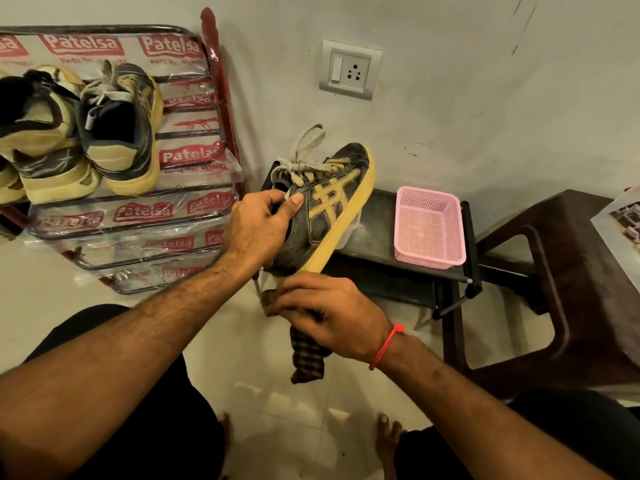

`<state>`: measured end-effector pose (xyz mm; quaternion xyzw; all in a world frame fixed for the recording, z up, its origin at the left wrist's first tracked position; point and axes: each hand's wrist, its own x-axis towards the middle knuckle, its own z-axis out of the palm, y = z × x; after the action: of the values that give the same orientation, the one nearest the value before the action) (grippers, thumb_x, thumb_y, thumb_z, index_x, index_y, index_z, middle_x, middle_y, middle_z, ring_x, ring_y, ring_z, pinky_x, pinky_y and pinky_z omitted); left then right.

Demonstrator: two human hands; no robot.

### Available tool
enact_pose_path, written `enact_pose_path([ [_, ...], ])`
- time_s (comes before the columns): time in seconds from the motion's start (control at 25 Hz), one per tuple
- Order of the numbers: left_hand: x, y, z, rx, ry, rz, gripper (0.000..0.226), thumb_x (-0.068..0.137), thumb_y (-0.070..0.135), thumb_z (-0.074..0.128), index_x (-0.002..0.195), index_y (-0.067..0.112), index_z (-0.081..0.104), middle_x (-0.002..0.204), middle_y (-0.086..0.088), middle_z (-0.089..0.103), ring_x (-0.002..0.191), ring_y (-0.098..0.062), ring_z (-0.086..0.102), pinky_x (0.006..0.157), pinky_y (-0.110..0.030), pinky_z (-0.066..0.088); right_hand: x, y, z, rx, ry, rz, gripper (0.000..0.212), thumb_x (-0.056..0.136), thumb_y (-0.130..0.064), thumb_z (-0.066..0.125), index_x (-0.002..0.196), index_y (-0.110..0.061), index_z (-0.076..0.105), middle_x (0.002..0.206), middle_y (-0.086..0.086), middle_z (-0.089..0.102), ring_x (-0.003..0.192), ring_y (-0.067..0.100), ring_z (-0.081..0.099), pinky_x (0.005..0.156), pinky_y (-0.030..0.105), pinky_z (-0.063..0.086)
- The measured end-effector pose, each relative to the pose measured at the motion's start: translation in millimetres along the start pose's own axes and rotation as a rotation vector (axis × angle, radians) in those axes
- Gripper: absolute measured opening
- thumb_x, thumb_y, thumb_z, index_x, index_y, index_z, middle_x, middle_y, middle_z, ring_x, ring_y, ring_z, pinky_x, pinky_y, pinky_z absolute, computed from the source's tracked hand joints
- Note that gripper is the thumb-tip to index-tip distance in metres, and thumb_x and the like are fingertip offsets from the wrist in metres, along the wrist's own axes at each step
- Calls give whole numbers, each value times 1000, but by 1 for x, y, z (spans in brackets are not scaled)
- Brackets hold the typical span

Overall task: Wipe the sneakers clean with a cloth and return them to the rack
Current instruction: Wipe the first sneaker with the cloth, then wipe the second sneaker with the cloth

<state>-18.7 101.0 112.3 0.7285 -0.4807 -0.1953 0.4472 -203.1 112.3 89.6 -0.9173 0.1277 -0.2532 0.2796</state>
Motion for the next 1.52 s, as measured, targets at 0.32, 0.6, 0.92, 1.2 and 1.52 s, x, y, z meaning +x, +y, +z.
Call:
enact_pose_path([
  [0.32,-6,7,-53,193,177,40,39,95,59,54,86,25,72,83,8,68,78,-18,64,73,-43,57,24,23,-51,785,817,629,23,90,-6,71,112,-11,73,109,5,73,101,17,69,79,30,59],
  [0.6,-7,19,-141,324,468,-44,40,100,53,54,81,20,67,83,3,65,77,-22,62,68,-38,53,45,8,-54,1378,836,673,48,86,3,65,133,-6,60,118,14,68,100,27,67,75,39,62],
  [0.92,59,-2,-143,427,560,-334,34,98,54,57,86,25,70,91,-2,70,87,-31,68,82,-47,57,87,0,-35,1467,764,567,56,83,9,63,136,-11,58,133,16,63,114,25,65,87,34,60],
  [1.2,127,1,-111,501,463,-480,34,100,41,57,114,12,69,153,-9,40,121,-40,54,97,-53,43,126,11,-10,1519,812,600,75,71,6,72,139,-17,54,128,20,65,113,28,67,74,30,60],
  [1.52,175,-10,-68,618,297,-494,50,102,54,47,121,13,68,160,-10,28,144,-38,24,112,-59,27,138,46,-8,1502,880,608,71,79,12,69,140,-20,52,127,18,67,118,31,65,93,43,57],
])
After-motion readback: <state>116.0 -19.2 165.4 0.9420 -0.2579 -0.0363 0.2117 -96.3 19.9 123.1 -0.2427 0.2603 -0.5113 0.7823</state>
